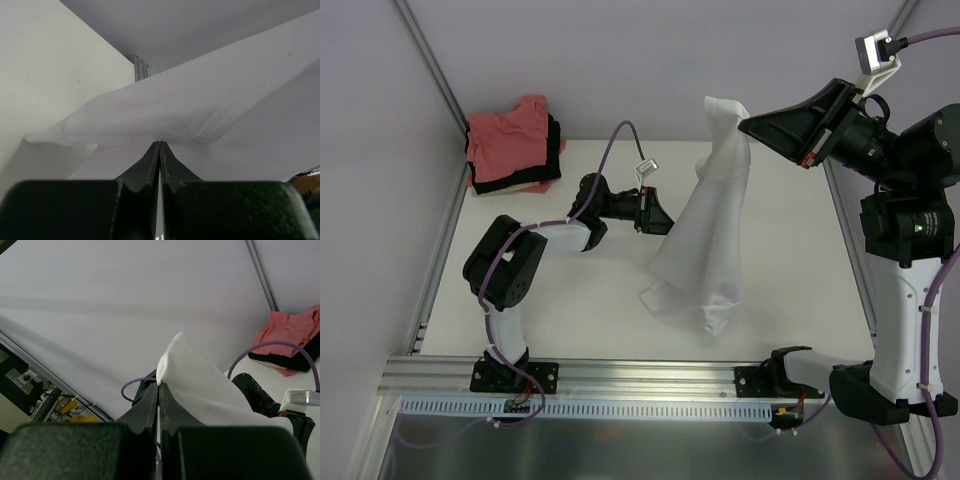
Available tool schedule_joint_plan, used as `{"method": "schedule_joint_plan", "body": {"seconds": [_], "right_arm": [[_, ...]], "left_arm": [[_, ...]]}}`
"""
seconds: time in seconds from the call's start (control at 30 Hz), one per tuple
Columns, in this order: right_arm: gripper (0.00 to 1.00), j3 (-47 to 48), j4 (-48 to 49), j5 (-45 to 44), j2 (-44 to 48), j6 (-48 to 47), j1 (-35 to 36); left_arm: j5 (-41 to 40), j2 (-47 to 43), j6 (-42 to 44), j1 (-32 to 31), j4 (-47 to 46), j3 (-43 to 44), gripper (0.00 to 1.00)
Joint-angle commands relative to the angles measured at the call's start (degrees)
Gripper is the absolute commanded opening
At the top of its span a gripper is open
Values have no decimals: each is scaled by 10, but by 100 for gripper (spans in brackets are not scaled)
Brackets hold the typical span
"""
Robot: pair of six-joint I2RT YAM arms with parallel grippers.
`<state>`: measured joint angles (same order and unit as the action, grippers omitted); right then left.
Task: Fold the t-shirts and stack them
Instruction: Flatten out the tshirt
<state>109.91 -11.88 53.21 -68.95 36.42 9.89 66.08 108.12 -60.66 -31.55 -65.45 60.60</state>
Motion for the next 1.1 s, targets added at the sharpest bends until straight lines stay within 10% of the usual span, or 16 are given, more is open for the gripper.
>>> {"method": "schedule_joint_plan", "body": {"seconds": [0.0, 0.47, 0.67, 0.73, 0.77, 0.8, 1.07], "right_arm": [[0, 2, 18, 3, 8, -3, 0], [1, -9, -17, -5, 21, -42, 0], [1, -21, -7, -5, 22, -37, 0], [1, -22, -7, -5, 22, -36, 0], [1, -22, -6, -5, 23, -35, 0], [1, -21, -7, -4, 24, -35, 0], [0, -11, -2, 0, 30, -15, 0]], "left_arm": [[30, -11, -18, -5, -88, -8, 0], [-284, -381, 476, 44, 545, -2, 0], [-192, -384, 480, 79, 652, 69, 0], [-127, -363, 476, 79, 663, 59, 31], [-104, -350, 464, 78, 628, 45, 73], [-86, -345, 457, 77, 609, 32, 92], [-36, -246, 456, 76, 490, -71, 99]]}}
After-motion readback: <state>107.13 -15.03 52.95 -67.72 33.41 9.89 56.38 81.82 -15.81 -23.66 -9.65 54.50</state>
